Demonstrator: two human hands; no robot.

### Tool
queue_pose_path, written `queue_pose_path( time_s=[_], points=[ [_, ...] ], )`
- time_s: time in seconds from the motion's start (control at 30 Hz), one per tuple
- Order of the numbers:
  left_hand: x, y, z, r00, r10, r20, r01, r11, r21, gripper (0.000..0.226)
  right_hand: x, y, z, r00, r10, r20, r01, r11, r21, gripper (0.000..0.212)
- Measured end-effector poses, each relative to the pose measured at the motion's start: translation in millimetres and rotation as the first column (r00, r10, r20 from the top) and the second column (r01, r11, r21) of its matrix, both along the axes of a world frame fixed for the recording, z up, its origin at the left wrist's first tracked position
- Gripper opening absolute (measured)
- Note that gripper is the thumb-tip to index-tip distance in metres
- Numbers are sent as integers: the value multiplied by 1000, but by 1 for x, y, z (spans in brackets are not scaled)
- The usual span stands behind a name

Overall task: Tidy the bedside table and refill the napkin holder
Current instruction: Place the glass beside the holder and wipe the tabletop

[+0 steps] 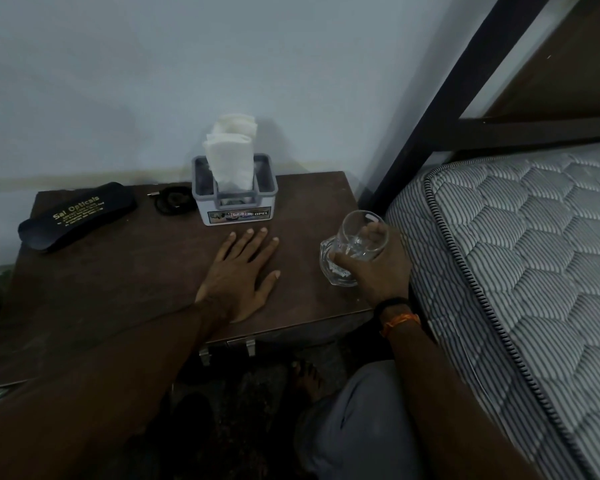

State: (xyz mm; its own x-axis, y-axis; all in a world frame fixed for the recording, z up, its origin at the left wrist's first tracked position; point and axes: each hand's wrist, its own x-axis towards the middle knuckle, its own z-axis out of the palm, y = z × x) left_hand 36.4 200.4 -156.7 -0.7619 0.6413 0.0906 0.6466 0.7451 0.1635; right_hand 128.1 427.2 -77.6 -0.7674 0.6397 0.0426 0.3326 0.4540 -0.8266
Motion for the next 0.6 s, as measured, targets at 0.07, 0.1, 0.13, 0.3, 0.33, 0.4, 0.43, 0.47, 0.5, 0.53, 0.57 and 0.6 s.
queue_pose_path(
  time_s=[0.07, 0.1, 0.13, 0.3, 0.33, 0.4, 0.43, 0.47, 0.5, 0.53, 0.57, 0.6],
  points=[
    [0, 0, 0, 1000, -1, 0, 1, 1000, 0, 63, 1, 0, -1, 1000, 3, -6, -3, 1000, -10, 73],
    [0, 1, 0, 1000, -3, 3, 3, 1000, 1, 63, 1, 1, -1, 1000, 0, -7, 0, 1000, -18, 73],
    [0, 1, 0, 1000, -4, 7, 4, 1000, 2, 63, 1, 1, -1, 1000, -1, -9, 1, 1000, -24, 73],
    [0, 0, 0, 1000, -2, 4, 2, 1000, 6, 63, 3, 3, -10, 1000, 2, 9, -1, 998, -67, 85],
    [0, 0, 0, 1000, -1, 4, 1, 1000, 7, 63, 5, 3, -13, 999, 8, 33, -5, 996, -85, 93],
    [0, 1, 0, 1000, 2, 5, -2, 1000, 6, 63, 7, 3, -18, 996, 13, 91, -6, 998, -67, 105],
    [0, 1, 0, 1000, 3, 5, -3, 1000, 6, 63, 8, 3, -20, 992, 12, 127, -8, 999, -34, 108],
    [0, 1, 0, 1000, 2, 6, -2, 1000, 5, 63, 8, 3, -22, 986, 7, 169, -6, 1000, -6, 109],
    [1, 1, -1, 1000, 2, 8, -2, 1000, 5, 63, 7, 3, -23, 978, 4, 210, -6, 1000, 13, 109],
    [1, 1, -1, 1000, 2, 7, -2, 1000, 8, 63, 5, 3, -25, 972, 2, 236, -9, 1000, 26, 110],
    [1, 1, -1, 1000, 3, 6, -3, 1000, 12, 63, 4, 4, -28, 969, 3, 248, -12, 999, 33, 109],
    [1, 0, -1, 1000, 4, 2, -4, 1000, 12, 63, 2, 4, -30, 967, 7, 254, -17, 999, 38, 106]
  ],
)
